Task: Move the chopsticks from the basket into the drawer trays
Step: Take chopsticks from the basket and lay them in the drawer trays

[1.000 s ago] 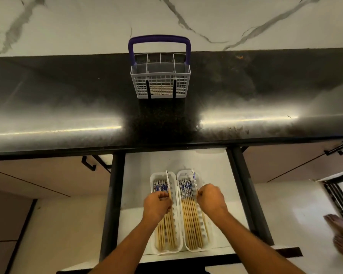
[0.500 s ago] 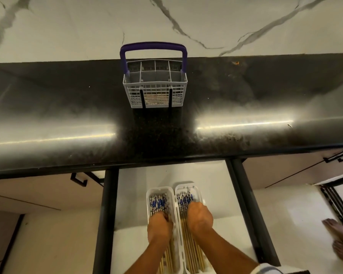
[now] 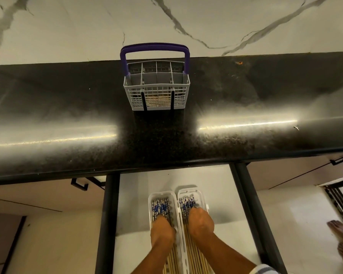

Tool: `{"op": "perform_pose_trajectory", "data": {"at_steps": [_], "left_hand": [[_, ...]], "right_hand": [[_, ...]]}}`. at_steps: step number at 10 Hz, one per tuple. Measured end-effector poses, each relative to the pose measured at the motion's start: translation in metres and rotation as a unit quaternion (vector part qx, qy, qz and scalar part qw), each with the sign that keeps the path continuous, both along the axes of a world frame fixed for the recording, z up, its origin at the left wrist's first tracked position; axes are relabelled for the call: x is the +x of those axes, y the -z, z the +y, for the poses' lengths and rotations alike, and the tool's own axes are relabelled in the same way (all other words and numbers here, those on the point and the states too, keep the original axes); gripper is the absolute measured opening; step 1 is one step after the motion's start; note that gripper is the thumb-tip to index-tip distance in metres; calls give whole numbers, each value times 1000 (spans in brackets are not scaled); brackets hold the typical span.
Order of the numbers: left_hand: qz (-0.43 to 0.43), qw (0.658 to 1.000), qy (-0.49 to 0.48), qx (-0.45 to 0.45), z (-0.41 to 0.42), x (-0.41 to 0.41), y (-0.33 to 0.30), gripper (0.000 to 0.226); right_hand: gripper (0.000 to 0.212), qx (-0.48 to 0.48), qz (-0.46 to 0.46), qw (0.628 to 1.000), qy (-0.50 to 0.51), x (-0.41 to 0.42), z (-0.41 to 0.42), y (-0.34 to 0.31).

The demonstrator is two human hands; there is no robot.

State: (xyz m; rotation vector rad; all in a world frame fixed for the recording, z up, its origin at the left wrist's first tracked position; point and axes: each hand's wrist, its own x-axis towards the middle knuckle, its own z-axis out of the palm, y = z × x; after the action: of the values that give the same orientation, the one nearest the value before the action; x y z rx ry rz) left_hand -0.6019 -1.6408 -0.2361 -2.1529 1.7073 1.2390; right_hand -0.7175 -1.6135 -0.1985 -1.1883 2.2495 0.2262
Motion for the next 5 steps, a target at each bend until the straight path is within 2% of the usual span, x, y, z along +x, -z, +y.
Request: {"op": "perform_pose_trajectory", "data": {"at_steps": [1, 3, 4, 5], "left_hand": [[-15, 1000, 8, 3, 1, 1, 1, 31], [-17, 1000, 14, 17, 2, -2, -4, 34], [24, 1000, -3, 1, 0, -3, -25, 21], [102, 995, -18, 11, 0, 10, -46, 18]], "right_hand": [[24, 12, 5, 1000, -7, -1, 1, 0], [25, 16, 0, 999, -41, 1, 7, -2], [24, -5, 3, 999, -44, -2, 5, -15], [21, -19, -3, 998, -58, -8, 7, -34]]}}
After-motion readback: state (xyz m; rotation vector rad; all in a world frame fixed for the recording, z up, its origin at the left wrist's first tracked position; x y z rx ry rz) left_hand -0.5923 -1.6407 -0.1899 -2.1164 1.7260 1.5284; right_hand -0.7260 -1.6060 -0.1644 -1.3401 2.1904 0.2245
